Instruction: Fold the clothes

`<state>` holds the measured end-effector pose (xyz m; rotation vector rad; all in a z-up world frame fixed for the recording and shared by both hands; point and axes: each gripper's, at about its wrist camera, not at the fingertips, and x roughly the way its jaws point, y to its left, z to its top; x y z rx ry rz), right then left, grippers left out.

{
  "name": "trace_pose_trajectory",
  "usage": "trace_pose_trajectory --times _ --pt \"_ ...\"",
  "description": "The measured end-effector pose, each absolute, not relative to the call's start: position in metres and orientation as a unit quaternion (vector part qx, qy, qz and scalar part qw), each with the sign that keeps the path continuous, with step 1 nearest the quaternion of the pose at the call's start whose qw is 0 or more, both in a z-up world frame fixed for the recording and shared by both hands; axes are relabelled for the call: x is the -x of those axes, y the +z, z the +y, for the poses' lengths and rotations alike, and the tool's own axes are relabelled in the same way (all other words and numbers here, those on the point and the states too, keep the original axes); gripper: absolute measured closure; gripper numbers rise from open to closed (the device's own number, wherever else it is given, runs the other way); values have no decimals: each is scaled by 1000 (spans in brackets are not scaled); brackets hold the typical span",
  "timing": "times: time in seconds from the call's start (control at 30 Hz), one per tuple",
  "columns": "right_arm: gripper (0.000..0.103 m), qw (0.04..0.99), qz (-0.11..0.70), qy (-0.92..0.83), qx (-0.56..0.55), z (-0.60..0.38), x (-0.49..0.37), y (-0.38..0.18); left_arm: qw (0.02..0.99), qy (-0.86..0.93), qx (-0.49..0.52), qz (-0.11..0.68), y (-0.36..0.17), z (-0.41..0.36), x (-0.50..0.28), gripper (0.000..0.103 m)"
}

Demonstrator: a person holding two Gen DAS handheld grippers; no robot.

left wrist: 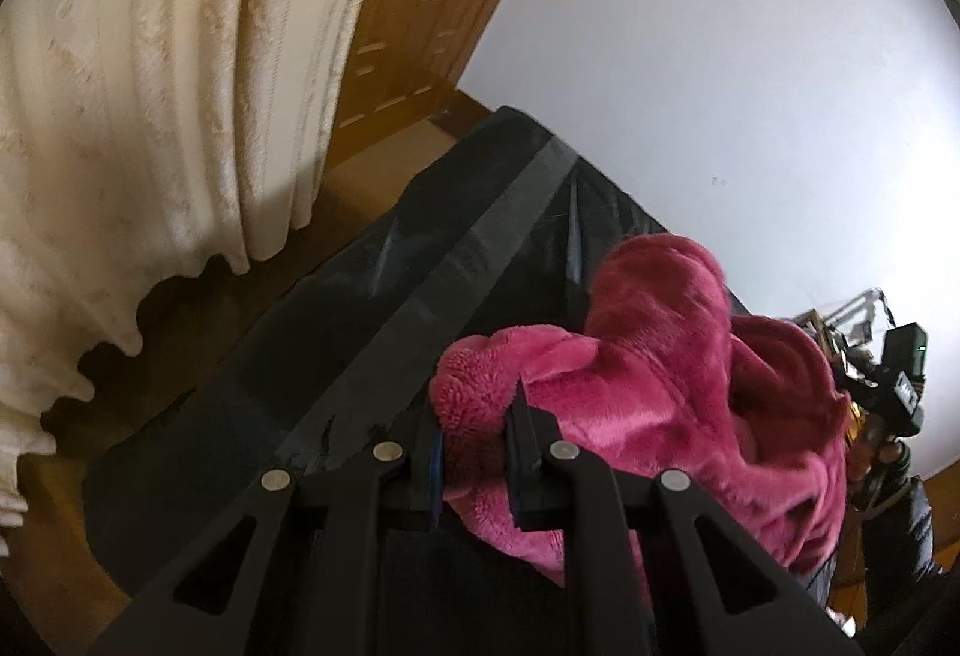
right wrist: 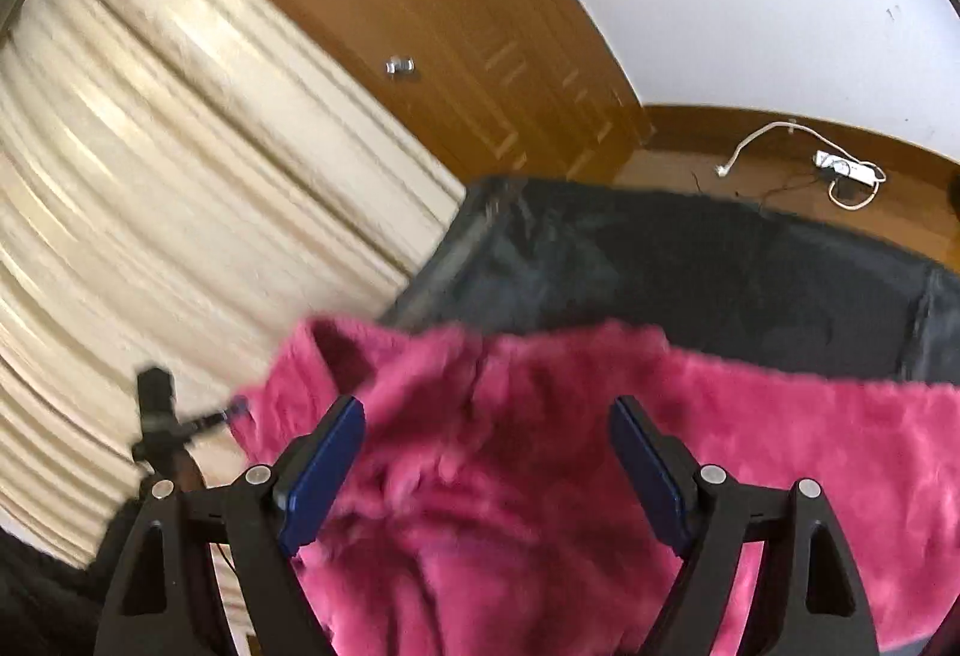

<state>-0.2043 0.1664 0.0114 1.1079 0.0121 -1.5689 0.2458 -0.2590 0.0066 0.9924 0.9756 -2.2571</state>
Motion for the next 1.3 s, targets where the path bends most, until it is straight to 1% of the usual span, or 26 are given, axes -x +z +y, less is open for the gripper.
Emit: trace_pose_trajectory --times 0.13,0.27,0.33,0.47,0.63,0.7,0.8,0.87,0.93,0.97,1.0,1.03,1.1,1.13,1.17,1.3 --pt "18 563 144 -679 -448 130 207 -7 252 -821 -366 357 2 -256 -245 85" --pt "18 557 253 -656 -443 92 194 -39 256 -820 -374 350 4 -254 -243 84" --pt "18 569 269 -639 -442 75 189 -47 258 -820 -378 344 6 -252 -242 84" --pt "18 611 269 -587 -458 52 185 -56 263 -819 -385 335 7 -250 -241 83" --pt "18 639 281 -520 -491 50 179 -72 267 -815 -385 340 4 -249 -244 83" --pt "18 647 292 -508 -488 55 176 -74 268 -815 -386 340 2 -249 -245 82" --pt "18 633 325 -518 -474 62 169 -78 271 -812 -390 339 -2 -248 -241 82" --pt "25 622 324 -528 -479 65 167 -81 275 -811 -394 334 -3 -246 -237 82" --pt "40 610 321 -537 -486 68 165 -84 276 -813 -396 326 -1 -244 -233 82" --pt "43 603 320 -548 -484 69 162 -83 274 -815 -396 322 1 -243 -232 82" --pt "51 594 319 -560 -481 70 160 -82 273 -817 -396 318 3 -242 -230 82" --pt "56 584 315 -575 -478 72 157 -79 271 -819 -396 314 5 -241 -229 82" --pt "77 566 308 -608 -465 79 153 -67 267 -823 -396 306 8 -239 -226 82" --pt "82 557 305 -625 -455 84 150 -60 266 -825 -396 302 10 -238 -225 82" --pt "83 547 302 -641 -445 88 147 -53 264 -827 -396 298 12 -237 -223 82" --pt "85 496 280 -724 -388 122 137 -11 245 -842 -390 281 23 -228 -213 82"
